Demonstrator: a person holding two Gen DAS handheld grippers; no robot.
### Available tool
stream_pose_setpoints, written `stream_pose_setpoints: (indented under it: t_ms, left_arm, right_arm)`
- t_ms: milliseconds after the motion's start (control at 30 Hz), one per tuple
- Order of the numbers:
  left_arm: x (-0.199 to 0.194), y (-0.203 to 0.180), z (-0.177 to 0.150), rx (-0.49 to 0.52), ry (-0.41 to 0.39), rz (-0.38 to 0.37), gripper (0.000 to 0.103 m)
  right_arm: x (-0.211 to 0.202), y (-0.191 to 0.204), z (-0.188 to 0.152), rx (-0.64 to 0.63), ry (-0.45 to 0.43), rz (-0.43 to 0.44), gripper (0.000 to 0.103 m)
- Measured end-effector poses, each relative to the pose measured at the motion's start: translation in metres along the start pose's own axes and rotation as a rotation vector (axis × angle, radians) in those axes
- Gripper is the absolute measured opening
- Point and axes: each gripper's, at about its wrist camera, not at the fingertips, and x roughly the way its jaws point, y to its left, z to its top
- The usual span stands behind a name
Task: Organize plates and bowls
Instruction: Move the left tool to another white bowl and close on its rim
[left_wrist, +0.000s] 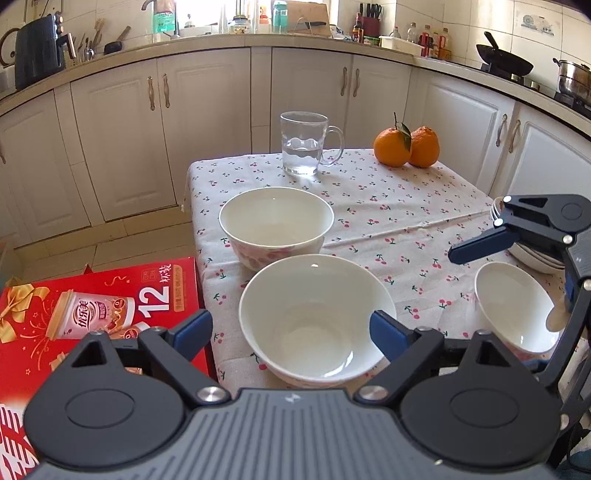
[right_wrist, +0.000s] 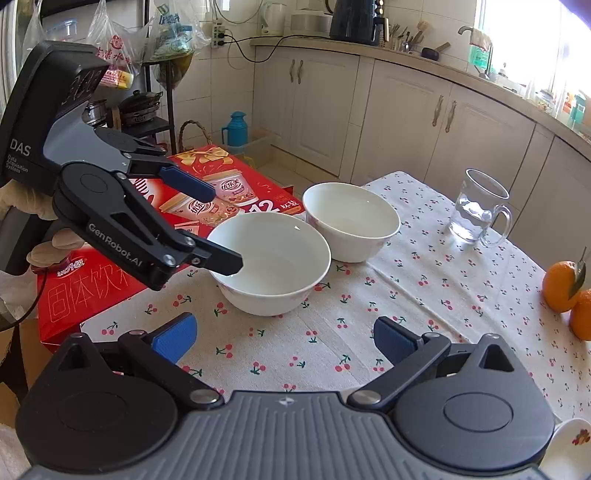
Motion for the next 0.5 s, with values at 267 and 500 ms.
stream_pose_setpoints:
  t_ms: [267,500]
  left_arm:
    - [0.021,0.014,0.008,-0.028,0.039,-0.055,0.067]
    - [0.029,0.021,0.008,-0.042,0.062,-0.071,0.056]
  right_arm:
    - [0.031,-0.004,0.014,-0.019,0.038,0.066,0.095]
    - [0.049,-0.004,0.017,-0.041,0.07,0.102,0.085]
